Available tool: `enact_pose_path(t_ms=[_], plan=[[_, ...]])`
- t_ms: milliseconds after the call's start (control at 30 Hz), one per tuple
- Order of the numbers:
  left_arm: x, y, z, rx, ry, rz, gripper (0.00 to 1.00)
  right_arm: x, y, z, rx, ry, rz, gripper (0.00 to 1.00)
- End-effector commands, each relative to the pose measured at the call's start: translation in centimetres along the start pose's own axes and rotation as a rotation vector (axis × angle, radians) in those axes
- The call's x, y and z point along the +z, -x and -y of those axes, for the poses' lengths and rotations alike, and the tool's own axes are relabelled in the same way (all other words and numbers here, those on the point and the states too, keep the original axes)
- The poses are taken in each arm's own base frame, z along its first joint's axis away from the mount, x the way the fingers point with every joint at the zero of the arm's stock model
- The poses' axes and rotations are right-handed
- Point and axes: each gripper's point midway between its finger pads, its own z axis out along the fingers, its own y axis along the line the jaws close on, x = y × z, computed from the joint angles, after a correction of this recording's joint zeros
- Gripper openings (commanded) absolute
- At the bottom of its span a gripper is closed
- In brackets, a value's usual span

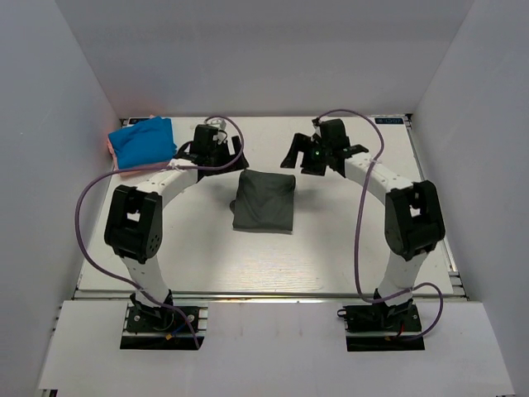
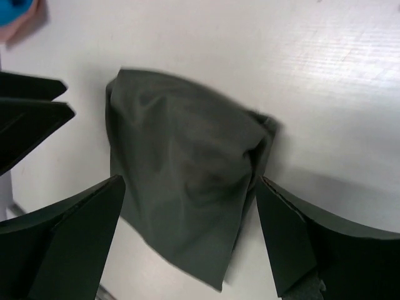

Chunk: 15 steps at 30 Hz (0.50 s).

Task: Fold and stack the t-shirts
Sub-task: Fold the long partially folded tshirt into a neat square

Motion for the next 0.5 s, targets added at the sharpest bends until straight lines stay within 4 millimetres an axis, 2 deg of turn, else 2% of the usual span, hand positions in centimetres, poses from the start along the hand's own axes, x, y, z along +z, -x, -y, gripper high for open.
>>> enact_pose_path(t_ms=[0,33,67,100,133,167,233,267,433,467], plan=[[-2.3,-0.2,4.7,0.094,-0.224,0.022,1.00,-1.9,-2.0,-2.3,-0.056,0.143,-0.015,0.90],[-2.4,-0.1,5.3,0.099,-0.253,0.027,1.00,-2.2,-2.3,-2.7,-0.066,0.164,-0.010,0.90],[-2.3,-1.1,6.6,0.110,-0.330,-0.003,1.00,-2.5,-2.8,-3.7,-0.077,0.230,-0.026,0.90],[-2.1,-1.3,7.0,0.113,-0.357,-0.008,1.00,-2.8,-2.3,-4.4,-0.084,0.264,-0.004,0.90],[-1.8,-1.4,7.0,0.106,-0.366,-0.012,1.00,-2.3,-3.2,-4.1,-0.072,0.270,-0.030,0.90],[-1.0,-1.9,6.8,0.088,-0.360,-0.027,1.00,-2.5,-2.9,-5.3,-0.098,0.338,-0.017,0.90],[-0.3,-1.9,6.9,0.093,-0.376,-0.017,1.00,-1.9,-3.5,-5.1,-0.085,0.355,-0.030,0.90],[0.0,-1.8,7.4,0.090,-0.407,-0.011,1.00,-1.8,-3.1,-5.6,-0.103,0.388,-0.004,0.90],[3.1,-2.5,6.3,0.068,-0.385,-0.066,1.00,0.6,-2.8,-4.5,-0.064,0.385,0.007,0.90],[4.3,-4.0,5.6,0.057,-0.379,-0.109,1.00,1.0,-2.2,-4.7,-0.072,0.389,0.024,0.90]])
